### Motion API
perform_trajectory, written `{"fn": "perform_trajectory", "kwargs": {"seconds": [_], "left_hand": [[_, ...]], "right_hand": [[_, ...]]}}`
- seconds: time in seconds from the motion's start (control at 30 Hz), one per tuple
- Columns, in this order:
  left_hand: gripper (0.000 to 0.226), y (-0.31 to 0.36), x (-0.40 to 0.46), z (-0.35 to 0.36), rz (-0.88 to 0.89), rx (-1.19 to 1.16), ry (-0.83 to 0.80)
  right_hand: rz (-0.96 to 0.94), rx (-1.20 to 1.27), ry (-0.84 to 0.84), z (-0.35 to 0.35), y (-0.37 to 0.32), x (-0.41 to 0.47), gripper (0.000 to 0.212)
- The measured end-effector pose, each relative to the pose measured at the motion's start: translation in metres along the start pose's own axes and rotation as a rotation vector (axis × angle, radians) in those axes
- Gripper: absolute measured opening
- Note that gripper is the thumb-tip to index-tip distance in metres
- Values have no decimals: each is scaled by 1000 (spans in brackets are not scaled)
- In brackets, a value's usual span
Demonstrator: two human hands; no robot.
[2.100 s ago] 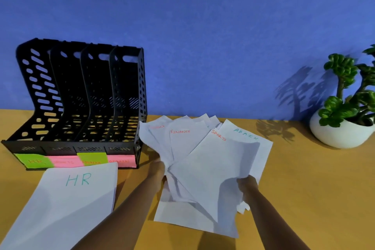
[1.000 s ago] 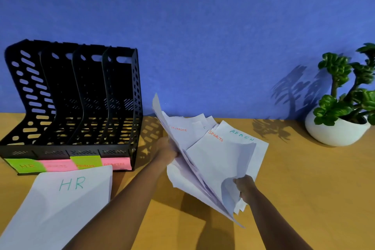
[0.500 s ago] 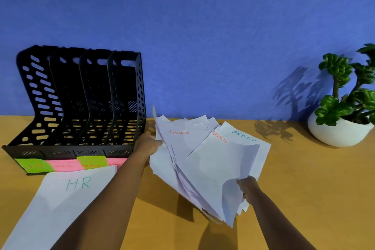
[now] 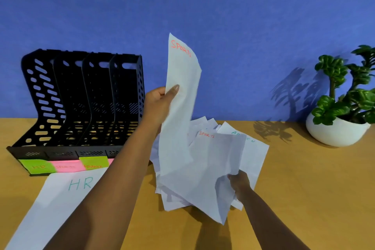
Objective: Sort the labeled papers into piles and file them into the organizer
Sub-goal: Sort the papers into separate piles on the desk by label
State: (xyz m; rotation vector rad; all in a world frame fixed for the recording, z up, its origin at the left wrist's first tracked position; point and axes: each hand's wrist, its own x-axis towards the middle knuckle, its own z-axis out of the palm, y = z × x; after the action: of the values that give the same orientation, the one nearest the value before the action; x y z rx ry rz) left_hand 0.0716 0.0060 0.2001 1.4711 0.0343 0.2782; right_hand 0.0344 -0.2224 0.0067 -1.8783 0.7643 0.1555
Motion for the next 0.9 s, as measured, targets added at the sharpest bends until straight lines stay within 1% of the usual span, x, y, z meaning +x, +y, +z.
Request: {"fn": "perform_trajectory", "kwargs": {"seconds": [0.07, 0.1, 0.2, 0.27, 0.3, 0.33, 0.37, 0.4, 0.47, 0.53, 0.6, 0.63, 0.67, 0.7, 0.73, 0.77, 0.8, 0.83, 0.87, 0.9], "left_hand": [[22, -3, 2, -3, -57, -72, -52], [20, -8, 3, -5, -103, -63, -77], [7, -37, 2, -13, -281, 117, -158], [8, -62, -2, -17, -394, 128, -199], [8, -74, -4, -20, -430, 123, -206], [12, -82, -8, -21, -449, 151, -200], [21, -89, -11, -24, -467, 180, -181], [29, -95, -13, -26, -477, 191, -161], [34, -106, -17, -31, -503, 152, -118], [31, -114, -19, -37, -515, 124, -84], [13, -119, -23, -40, -487, 139, -83], [8, -120, -26, -39, -459, 162, -79], [16, -122, -26, -38, -423, 188, -42], [22, -126, -26, -37, -383, 200, 8], [22, -123, -29, -34, -352, 188, 46], [26, -124, -30, -33, -334, 158, 77], [45, -122, -32, -31, -328, 85, 85], [69, -123, -30, -32, -331, 9, 83], [81, -119, -30, -32, -362, -56, 51], [78, -120, -27, -32, -367, -99, -11]], "right_hand": [[-8, 84, -70, 1, -4, -4, 10], [-14, 133, -121, 0, -8, -7, 10], [-91, 387, -263, -4, -18, -20, 11], [-142, 484, -366, -8, -24, -25, 30], [-158, 467, -382, -9, -27, -27, 30], [-191, 438, -388, -10, -30, -29, 22], [-222, 400, -392, -10, -30, -26, 20], [-247, 348, -382, -12, -33, -27, 23], [-278, 314, -383, -13, -37, -29, 26], [-262, 364, -398, -14, -38, -31, 28], [-218, 474, -379, -12, -39, -29, 23], [-191, 518, -378, -11, -40, -29, 26], [-153, 561, -377, -10, -42, -29, 34], [-140, 551, -355, -8, -44, -29, 38], [-167, 502, -329, -5, -46, -30, 34], [-232, 414, -282, -2, -48, -31, 29], [-302, 315, -214, 1, -48, -32, 24], [-371, 251, -145, 3, -49, -33, 19], [-417, 239, -86, 5, -51, -35, 16], [-453, 256, -33, 5, -52, -36, 15]]}}
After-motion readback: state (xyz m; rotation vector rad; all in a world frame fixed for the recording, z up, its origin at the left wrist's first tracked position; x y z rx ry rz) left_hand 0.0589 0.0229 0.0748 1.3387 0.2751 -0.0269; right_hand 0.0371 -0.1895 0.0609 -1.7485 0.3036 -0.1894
